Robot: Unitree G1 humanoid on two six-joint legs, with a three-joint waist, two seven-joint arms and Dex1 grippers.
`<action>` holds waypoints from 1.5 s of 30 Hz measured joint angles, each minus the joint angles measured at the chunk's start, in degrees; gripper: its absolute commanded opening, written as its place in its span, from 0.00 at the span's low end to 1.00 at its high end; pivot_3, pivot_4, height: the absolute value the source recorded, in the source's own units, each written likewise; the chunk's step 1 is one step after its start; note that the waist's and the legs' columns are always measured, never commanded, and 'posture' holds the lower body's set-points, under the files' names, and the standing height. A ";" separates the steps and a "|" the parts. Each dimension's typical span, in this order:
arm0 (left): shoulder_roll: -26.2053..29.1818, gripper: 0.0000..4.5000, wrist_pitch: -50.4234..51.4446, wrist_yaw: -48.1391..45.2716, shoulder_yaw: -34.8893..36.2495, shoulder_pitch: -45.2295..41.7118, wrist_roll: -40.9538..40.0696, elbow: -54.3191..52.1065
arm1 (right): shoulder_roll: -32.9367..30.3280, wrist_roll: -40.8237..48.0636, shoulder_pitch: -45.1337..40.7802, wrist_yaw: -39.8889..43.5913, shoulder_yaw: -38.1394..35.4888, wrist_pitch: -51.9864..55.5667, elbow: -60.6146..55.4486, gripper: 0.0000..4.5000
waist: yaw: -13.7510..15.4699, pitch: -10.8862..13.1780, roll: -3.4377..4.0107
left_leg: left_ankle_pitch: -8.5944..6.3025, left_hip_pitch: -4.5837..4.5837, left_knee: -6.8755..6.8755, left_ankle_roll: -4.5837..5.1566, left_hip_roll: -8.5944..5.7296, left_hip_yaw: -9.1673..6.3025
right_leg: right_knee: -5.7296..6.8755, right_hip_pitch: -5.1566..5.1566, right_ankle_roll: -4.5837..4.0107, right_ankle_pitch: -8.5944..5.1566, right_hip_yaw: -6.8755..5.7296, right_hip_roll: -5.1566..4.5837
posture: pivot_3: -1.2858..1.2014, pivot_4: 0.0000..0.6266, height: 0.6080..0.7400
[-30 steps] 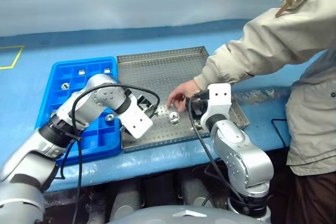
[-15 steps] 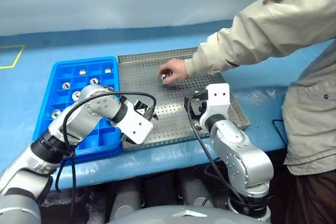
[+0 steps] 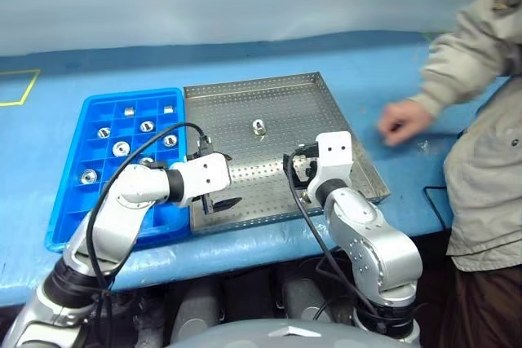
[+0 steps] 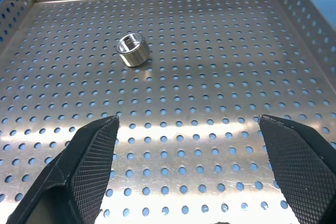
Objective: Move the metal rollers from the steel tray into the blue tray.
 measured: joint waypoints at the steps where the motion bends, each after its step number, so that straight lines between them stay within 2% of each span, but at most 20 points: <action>1: -1.59 1.00 1.20 2.06 0.09 0.35 0.08 -0.10 | -0.11 0.01 -0.28 0.25 0.22 -0.49 0.85 1.00 | 0.21 0.00 0.00 | 0.00 0.02 0.01 0.00 -0.01 0.00 | -0.02 0.03 0.00 0.00 -0.01 0.00 | 0.50 0.24 1.00; 4: -5.01 1.00 3.27 7.25 -0.14 0.58 0.38 -0.10 | -1.12 -0.07 -0.99 1.10 0.98 -1.38 2.87 1.00 | 0.82 0.01 -0.05 | 0.00 0.02 0.01 0.00 -0.02 0.00 | -0.04 0.04 0.01 0.01 -0.02 -0.02 | 0.51 0.24 1.00; 7: -5.24 1.00 3.24 9.95 -3.06 -2.91 1.92 2.74 | -1.54 -0.08 -2.00 1.49 1.05 -2.17 4.15 1.00 | 1.50 0.02 -0.05 | 0.01 0.02 0.01 -0.01 -0.03 -0.03 | -0.02 0.05 0.00 0.01 -0.05 0.00 | 0.51 0.24 1.00; 12: -7.99 1.00 3.24 12.12 -5.55 -13.94 2.38 13.98 | -1.85 -0.05 -2.24 2.03 1.36 -2.94 4.39 1.00 | 2.24 0.03 -0.07 | 0.02 -0.01 -0.01 -0.01 -0.05 -0.01 | -0.07 0.02 0.01 0.02 -0.04 0.00 | 0.50 0.24 1.00; 18: -17.46 1.00 3.24 16.08 -3.30 -26.76 -0.54 31.95 | -1.37 -0.32 0.18 1.14 1.44 -2.95 3.05 1.00 | 2.43 0.04 -0.11 | 0.00 -0.19 -0.01 0.02 -0.09 -0.03 | -0.12 -0.13 0.33 0.20 -0.06 0.00 | 0.48 0.24 1.00; 25: -28.25 1.00 -4.99 24.50 2.14 -39.32 -3.14 57.66 | -0.47 -1.29 2.02 -0.35 1.30 -2.95 0.99 1.00 | 0.82 0.05 -0.13 | -0.01 -0.21 0.00 0.04 -0.12 -0.02 | -0.13 -0.13 0.39 0.24 -0.02 -0.01 | 0.44 0.24 1.00; 32: -33.53 1.00 -18.39 31.88 5.48 -45.66 -4.07 80.75 | 0.16 -2.25 3.44 -1.61 1.16 -2.94 -0.96 1.00 | -1.08 0.06 -0.14 | -0.02 -0.22 -0.04 0.04 -0.11 -0.02 | -0.15 -0.16 0.40 0.25 -0.02 -0.01 | 0.42 0.24 1.00; 38: -35.65 1.00 -24.98 38.81 8.85 -48.16 -4.27 92.64 | 0.01 -2.72 6.13 -2.48 1.30 -2.82 -4.93 1.00 | -3.23 0.08 -0.17 | -0.04 -0.28 -0.03 0.07 -0.15 -0.03 | -0.19 -0.17 0.45 0.28 -0.03 -0.06 | 0.39 0.24 1.00; 45: -36.39 1.00 -28.44 45.01 13.09 -50.61 -5.22 99.88 | -0.28 -3.88 10.42 -4.12 0.77 -1.98 -9.10 1.00 | -6.98 0.08 -0.17 | -0.05 -0.28 -0.03 0.08 -0.17 -0.04 | -0.20 -0.16 0.48 0.28 -0.03 -0.10 | 0.37 0.24 1.00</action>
